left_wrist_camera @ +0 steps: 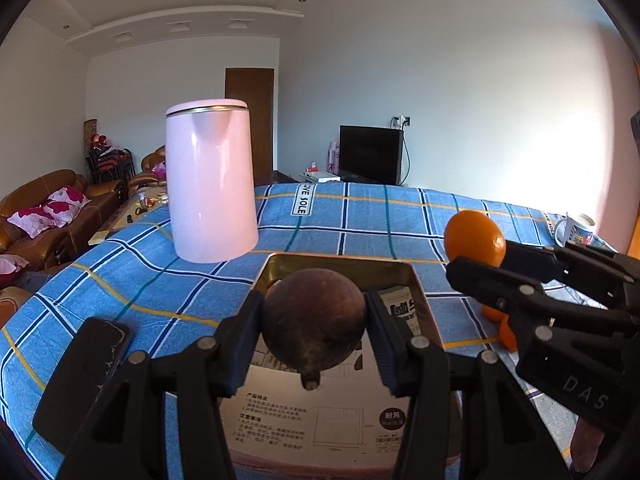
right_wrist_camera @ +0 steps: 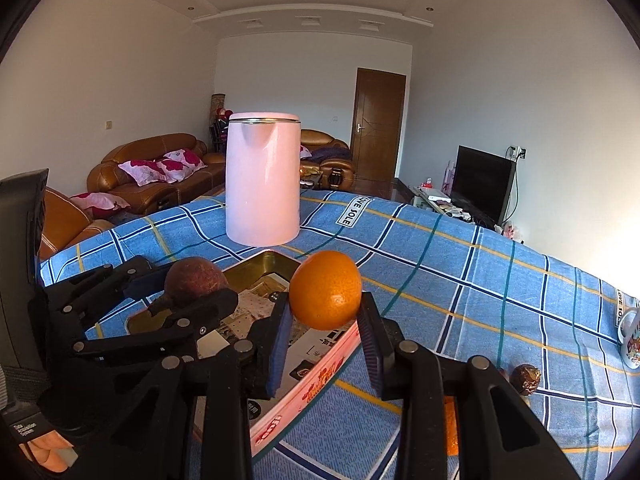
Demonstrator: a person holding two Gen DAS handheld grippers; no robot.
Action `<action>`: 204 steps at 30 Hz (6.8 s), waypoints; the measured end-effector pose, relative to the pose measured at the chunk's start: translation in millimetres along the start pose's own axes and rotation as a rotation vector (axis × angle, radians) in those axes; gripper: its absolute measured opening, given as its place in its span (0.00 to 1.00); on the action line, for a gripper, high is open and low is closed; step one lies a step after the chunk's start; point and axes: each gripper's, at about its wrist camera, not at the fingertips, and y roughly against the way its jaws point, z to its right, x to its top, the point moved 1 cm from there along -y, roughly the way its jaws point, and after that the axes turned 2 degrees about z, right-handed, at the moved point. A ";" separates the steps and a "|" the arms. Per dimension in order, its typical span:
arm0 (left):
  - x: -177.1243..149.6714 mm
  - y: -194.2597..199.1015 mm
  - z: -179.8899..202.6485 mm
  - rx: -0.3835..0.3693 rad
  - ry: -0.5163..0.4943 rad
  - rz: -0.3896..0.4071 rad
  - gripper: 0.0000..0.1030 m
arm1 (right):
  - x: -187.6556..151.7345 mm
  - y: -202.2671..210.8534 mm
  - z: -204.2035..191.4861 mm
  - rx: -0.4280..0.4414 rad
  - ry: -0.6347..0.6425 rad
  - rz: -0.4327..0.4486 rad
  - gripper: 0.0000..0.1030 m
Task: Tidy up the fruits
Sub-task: 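Carry the dark fruit and the orange over the open metal tin with both tools, then open the left tool over the tin while the right tool releases the orange inside, then grasp an orange with the left tool while the right tool grasps the yellow-brown round fruit, then carry the orange and the yellow-brown fruit over the tin with both tools, then open the left tool over the tin while the right tool releases its fruit inside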
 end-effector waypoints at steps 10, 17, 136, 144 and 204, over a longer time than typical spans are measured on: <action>-4.9 -12.1 -18.5 0.030 0.011 -0.051 0.51 | -6.5 -24.8 -13.2 0.039 0.008 -0.075 0.34; -10.5 -19.9 -26.6 0.040 0.017 -0.109 0.51 | -16.3 -47.5 -18.7 0.087 0.009 -0.188 0.34; 1.3 -24.5 161.9 -0.191 -0.141 -0.049 0.48 | -75.4 98.3 145.8 -0.275 -0.207 0.035 0.30; 2.1 -19.2 160.1 -0.181 -0.136 -0.017 0.48 | -75.5 103.3 145.2 -0.273 -0.201 0.065 0.30; 14.4 -27.5 -20.8 0.053 0.067 -0.083 0.70 | -10.8 -46.5 17.9 0.131 -0.102 -0.190 0.56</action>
